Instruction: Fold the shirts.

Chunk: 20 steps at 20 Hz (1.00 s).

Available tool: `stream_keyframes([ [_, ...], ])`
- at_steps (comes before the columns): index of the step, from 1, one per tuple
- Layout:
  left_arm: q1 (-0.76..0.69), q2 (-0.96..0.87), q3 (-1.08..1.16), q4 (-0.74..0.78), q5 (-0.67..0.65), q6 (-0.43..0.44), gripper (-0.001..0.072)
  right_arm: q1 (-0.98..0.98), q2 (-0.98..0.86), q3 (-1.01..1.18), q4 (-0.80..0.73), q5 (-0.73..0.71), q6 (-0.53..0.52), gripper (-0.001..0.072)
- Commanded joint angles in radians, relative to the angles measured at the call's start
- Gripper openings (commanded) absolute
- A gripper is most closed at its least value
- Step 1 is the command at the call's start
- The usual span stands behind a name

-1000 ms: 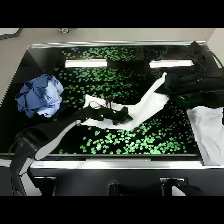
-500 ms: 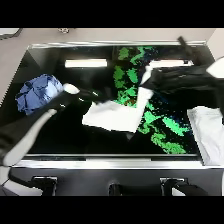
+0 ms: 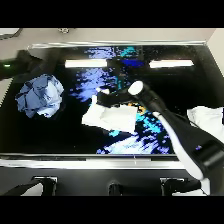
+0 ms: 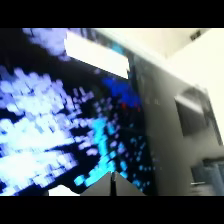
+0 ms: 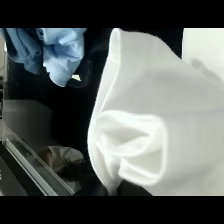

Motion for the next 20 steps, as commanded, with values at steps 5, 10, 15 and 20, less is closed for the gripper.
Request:
stream_keyframes([
  [5, 0.051, 0.142, 0.000, 0.060, -0.076, 0.011, 0.0030, 0.001, -0.103, 0.008, 0.120, -0.082, 0.017, 0.0683],
  [10, 0.051, 0.137, -0.001, 0.155, -0.076, 0.011, 0.0030, -0.300, 0.131, 0.007, -0.489, 0.253, 0.165, 0.0634],
  [15, 0.048, 0.134, -0.001, 0.167, -0.109, 0.011, 0.0030, -0.507, 0.136, -0.268, -0.370, 0.438, 0.126, 0.0600],
  [20, 0.023, 0.134, -0.001, 0.167, -0.121, 0.011, 0.0030, -0.396, 0.047, -0.382, -0.116, 0.190, 0.058, 0.0553],
])
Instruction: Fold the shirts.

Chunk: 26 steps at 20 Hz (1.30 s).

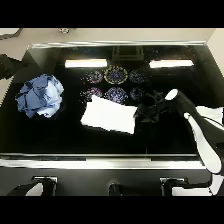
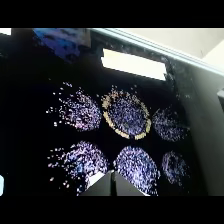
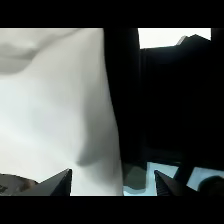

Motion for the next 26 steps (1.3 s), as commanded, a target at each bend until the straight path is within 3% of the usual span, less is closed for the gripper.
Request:
stream_keyframes([
  [1, -0.019, 0.000, 0.000, 0.003, -0.010, 0.000, 0.0030, 0.048, -0.056, -0.056, 0.155, -0.118, -0.031, 0.0493],
  [3, -0.023, 0.000, 0.000, 0.003, -0.009, 0.000, 0.0030, 0.058, -0.066, -0.052, 0.221, -0.144, -0.063, 0.0138],
  [4, -0.022, -0.001, 0.000, 0.003, -0.009, 0.000, 0.0030, 0.046, -0.059, -0.038, 0.262, -0.136, -0.126, 0.0043],
  [6, -0.022, -0.002, 0.000, 0.013, -0.009, 0.000, 0.0030, -0.006, -0.027, 0.024, 0.317, -0.078, -0.206, 0.0042],
  [8, -0.022, -0.002, 0.000, 0.014, -0.008, 0.000, 0.0030, -0.109, 0.029, 0.115, 0.302, -0.015, -0.205, 0.0040],
  [11, -0.022, -0.003, 0.000, 0.014, -0.008, 0.000, 0.0030, -0.322, 0.109, 0.255, 0.187, 0.074, -0.103, 0.0039],
  [15, -0.022, -0.002, 0.000, 0.014, -0.008, 0.000, 0.0031, -0.614, 0.193, 0.380, 0.076, 0.189, -0.050, 0.0039],
  [20, -0.022, -0.002, 0.000, 0.013, -0.009, 0.000, 0.0031, -0.898, 0.254, 0.436, 0.047, 0.253, 0.008, 0.0039],
  [26, -0.022, -0.002, 0.000, 0.013, -0.009, 0.000, 0.0031, -1.083, 0.283, 0.439, 0.047, 0.285, 0.026, 0.0040],
])
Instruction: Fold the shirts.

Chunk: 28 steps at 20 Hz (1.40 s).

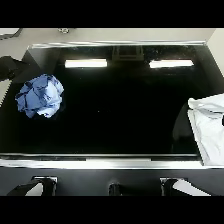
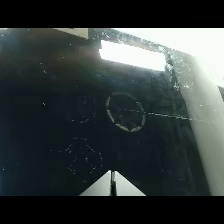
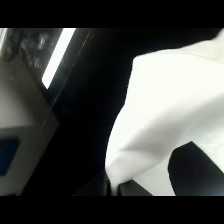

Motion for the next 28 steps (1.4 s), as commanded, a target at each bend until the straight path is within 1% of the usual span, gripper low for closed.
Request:
stream_keyframes([
  [1, 0.001, 0.000, 0.000, 0.000, 0.000, 0.000, 0.0031, -0.111, 0.023, 0.008, -0.005, 0.053, 0.014, 0.0040],
  [3, 0.001, 0.000, 0.000, 0.000, 0.000, 0.001, 0.0031, -0.159, 0.036, 0.008, -0.020, 0.115, 0.014, 0.0040],
  [5, 0.001, 0.000, 0.000, 0.000, 0.000, 0.010, 0.0031, -0.204, 0.039, 0.007, -0.090, 0.224, 0.016, 0.0040],
  [6, 0.001, 0.000, 0.000, 0.000, 0.000, 0.023, 0.0031, -0.211, 0.039, 0.007, -0.171, 0.280, 0.016, 0.0040],
  [7, 0.001, 0.000, 0.000, 0.000, 0.000, 0.023, 0.0031, -0.208, 0.039, 0.006, -0.286, 0.332, 0.014, 0.0040],
  [9, 0.001, 0.000, 0.000, 0.000, 0.001, 0.023, 0.0031, -0.208, 0.039, -0.026, -0.463, 0.369, 0.033, 0.0040],
  [11, 0.001, 0.000, 0.000, 0.000, 0.001, 0.023, 0.0031, -0.208, 0.039, -0.101, -0.552, 0.354, 0.032, 0.0040],
  [12, 0.001, 0.000, 0.000, 0.000, 0.001, 0.023, 0.0031, -0.208, 0.039, -0.149, -0.570, 0.341, 0.025, 0.0040],
  [14, 0.001, 0.000, 0.000, 0.000, 0.002, 0.023, 0.0031, -0.208, 0.039, -0.258, -0.607, 0.289, 0.003, 0.0040],
  [19, 0.001, 0.000, 0.000, -0.001, 0.002, 0.023, 0.0031, -0.209, 0.039, -0.443, -0.745, 0.146, 0.002, 0.0040],
  [23, 0.001, 0.000, 0.000, -0.001, 0.002, 0.022, 0.0031, -0.209, 0.038, -0.512, -0.761, 0.061, 0.004, 0.0051],
  [24, 0.001, 0.000, 0.000, -0.001, 0.003, 0.023, 0.0031, -0.209, 0.035, -0.511, -0.761, 0.048, 0.007, 0.0274],
  [25, 0.001, 0.000, 0.000, 0.000, 0.004, 0.023, 0.0031, -0.209, 0.036, -0.507, -0.754, 0.026, 0.006, 0.0613],
  [26, 0.001, 0.000, 0.000, 0.000, 0.008, 0.023, 0.0031, -0.209, 0.037, -0.485, -0.742, 0.019, 0.006, 0.0660],
  [27, 0.001, 0.000, 0.001, 0.000, 0.027, 0.023, 0.0030, -0.208, 0.038, -0.436, -0.721, 0.016, 0.002, 0.0656],
  [28, 0.000, 0.000, 0.005, 0.000, 0.061, 0.023, 0.0029, -0.206, 0.040, -0.362, -0.678, 0.002, -0.010, 0.0585],
])
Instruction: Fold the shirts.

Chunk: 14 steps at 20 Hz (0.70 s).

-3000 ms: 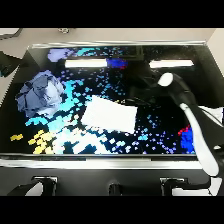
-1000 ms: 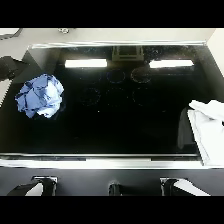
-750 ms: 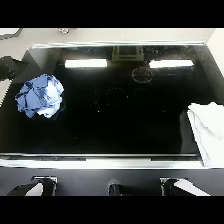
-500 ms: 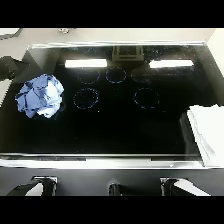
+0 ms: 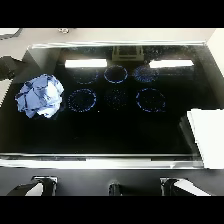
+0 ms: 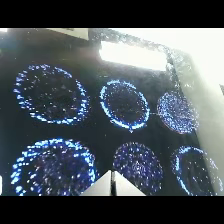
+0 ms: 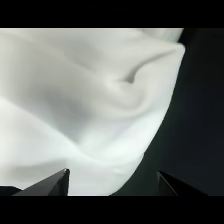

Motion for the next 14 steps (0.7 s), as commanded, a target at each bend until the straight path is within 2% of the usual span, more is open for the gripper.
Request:
stream_keyframes([
  [1, -0.003, -0.002, 0.018, 0.010, 0.095, 0.010, 0.0028, 0.019, 0.006, 0.185, 0.124, -0.101, -0.038, 0.0559],
  [2, -0.021, -0.012, 0.048, 0.063, 0.132, 0.019, 0.0026, 0.058, 0.014, 0.283, 0.196, -0.164, -0.087, 0.0560],
  [3, -0.061, -0.039, 0.103, 0.191, 0.145, 0.004, 0.0026, 0.129, 0.027, 0.375, 0.248, -0.246, -0.127, 0.0568],
  [4, -0.113, -0.083, 0.163, 0.364, 0.133, -0.059, 0.0026, 0.219, 0.040, 0.441, 0.262, -0.324, -0.132, 0.0568],
  [6, -0.236, -0.203, 0.271, 0.760, 0.005, -0.186, 0.0027, 0.465, 0.062, 0.500, 0.262, -0.414, -0.115, 0.0568],
  [7, -0.291, -0.261, 0.290, 0.905, -0.079, -0.195, 0.0029, 0.589, 0.062, 0.499, 0.261, -0.397, -0.084, 0.0569],
  [8, -0.324, -0.306, 0.285, 0.967, -0.159, -0.195, 0.0039, 0.716, 0.047, 0.491, 0.259, -0.329, -0.056, 0.0572],
  [9, -0.341, -0.354, 0.275, 0.951, -0.259, -0.206, 0.0190, 0.822, 0.019, 0.484, 0.258, -0.230, -0.043, 0.0572],
  [10, -0.347, -0.390, 0.255, 0.908, -0.367, -0.249, 0.0486, 0.922, -0.023, 0.468, 0.259, -0.122, -0.026, 0.0584],
  [11, -0.347, -0.420, 0.213, 0.851, -0.470, -0.276, 0.0720, 0.997, -0.066, 0.448, 0.263, -0.034, -0.010, 0.0606],
  [12, -0.346, -0.423, 0.148, 0.799, -0.498, -0.274, 0.0715, 1.060, -0.109, 0.419, 0.267, 0.039, -0.007, 0.0606],
  [14, -0.349, -0.358, -0.021, 0.716, -0.392, -0.292, 0.0715, 1.143, -0.158, 0.362, 0.269, 0.080, 0.006, 0.0605],
])
